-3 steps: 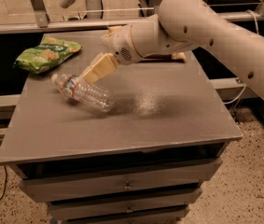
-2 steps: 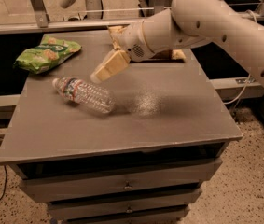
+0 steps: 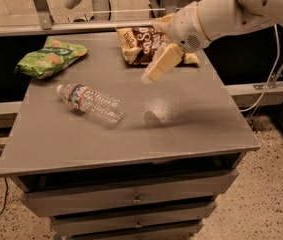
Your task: Knock water bottle over
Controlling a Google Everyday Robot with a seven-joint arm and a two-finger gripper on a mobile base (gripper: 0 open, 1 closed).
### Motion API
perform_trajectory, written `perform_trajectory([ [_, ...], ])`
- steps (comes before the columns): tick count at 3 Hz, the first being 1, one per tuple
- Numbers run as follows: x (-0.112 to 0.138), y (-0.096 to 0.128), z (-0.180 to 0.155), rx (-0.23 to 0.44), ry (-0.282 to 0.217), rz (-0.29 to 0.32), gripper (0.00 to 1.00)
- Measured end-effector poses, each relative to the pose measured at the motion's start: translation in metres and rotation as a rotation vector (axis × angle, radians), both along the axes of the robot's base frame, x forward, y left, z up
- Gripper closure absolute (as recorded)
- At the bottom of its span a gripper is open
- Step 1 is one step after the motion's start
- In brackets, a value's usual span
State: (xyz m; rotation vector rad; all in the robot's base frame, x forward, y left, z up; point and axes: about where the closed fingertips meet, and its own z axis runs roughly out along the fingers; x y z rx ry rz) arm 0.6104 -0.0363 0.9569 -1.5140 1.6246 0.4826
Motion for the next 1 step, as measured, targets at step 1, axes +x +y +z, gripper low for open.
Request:
perform_trajectory([
  [1, 0.0000, 0.0001, 0.0000, 0.000, 0.000, 0.000, 0.00],
])
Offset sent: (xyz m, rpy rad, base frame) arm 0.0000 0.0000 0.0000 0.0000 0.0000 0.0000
